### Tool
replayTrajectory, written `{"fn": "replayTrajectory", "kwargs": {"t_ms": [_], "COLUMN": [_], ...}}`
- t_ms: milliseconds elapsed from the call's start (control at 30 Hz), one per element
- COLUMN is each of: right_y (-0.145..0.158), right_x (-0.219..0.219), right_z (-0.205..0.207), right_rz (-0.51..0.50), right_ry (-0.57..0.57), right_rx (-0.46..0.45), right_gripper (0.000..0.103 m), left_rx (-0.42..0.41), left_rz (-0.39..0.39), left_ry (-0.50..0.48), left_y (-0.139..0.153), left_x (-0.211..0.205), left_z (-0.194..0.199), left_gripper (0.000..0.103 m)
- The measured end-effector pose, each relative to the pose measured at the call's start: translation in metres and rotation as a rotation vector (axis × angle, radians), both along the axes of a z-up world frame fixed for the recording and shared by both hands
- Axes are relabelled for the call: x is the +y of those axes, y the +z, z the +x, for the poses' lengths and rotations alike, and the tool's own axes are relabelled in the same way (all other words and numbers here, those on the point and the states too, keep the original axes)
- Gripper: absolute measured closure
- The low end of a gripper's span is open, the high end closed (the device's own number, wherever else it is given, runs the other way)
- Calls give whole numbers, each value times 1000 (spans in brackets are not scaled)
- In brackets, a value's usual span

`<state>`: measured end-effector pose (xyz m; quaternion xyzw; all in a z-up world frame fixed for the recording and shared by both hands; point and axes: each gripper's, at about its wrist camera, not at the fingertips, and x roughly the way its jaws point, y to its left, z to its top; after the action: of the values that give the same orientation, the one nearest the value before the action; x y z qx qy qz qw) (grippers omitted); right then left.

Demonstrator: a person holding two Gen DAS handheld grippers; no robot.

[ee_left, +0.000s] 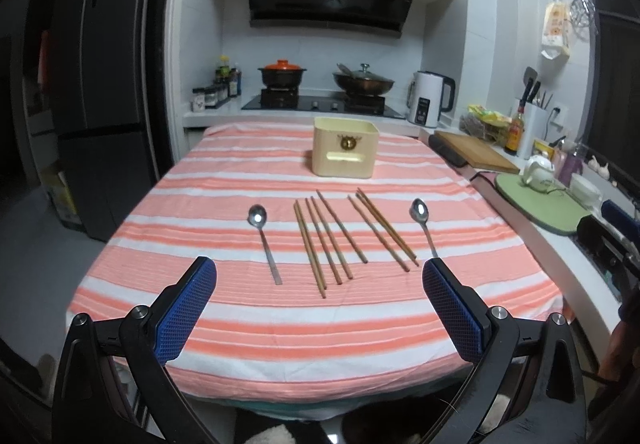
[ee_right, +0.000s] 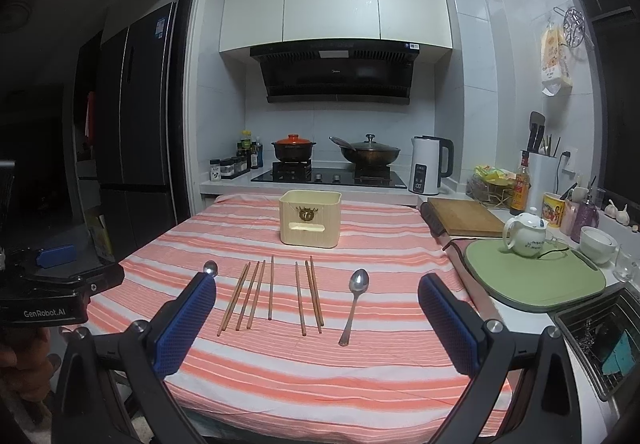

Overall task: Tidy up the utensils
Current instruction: 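Move the left tool toward a wooden chopstick while the right tool reaches another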

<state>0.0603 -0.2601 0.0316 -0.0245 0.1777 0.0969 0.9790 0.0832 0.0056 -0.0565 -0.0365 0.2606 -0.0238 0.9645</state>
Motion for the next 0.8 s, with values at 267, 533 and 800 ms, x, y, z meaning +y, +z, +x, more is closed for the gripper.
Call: {"fn": "replayTrajectory", "kwargs": {"t_ms": [267, 533, 800], "right_y": [-24, -51, -113], "right_x": [-6, -14, -9], "right_z": [20, 43, 110], "right_rz": [-13, -28, -98], "right_ry": [-6, -2, 102], "right_rx": [45, 58, 169], "right_gripper": [0, 0, 0], "left_rx": [116, 178, 301], "left_rz": [-10, -34, 5], "left_ry": [-22, -29, -21], "left_y": [-49, -83, -141], "left_x": [1, 0, -10], "left_z": [39, 72, 119], "left_gripper": [0, 0, 1]}}
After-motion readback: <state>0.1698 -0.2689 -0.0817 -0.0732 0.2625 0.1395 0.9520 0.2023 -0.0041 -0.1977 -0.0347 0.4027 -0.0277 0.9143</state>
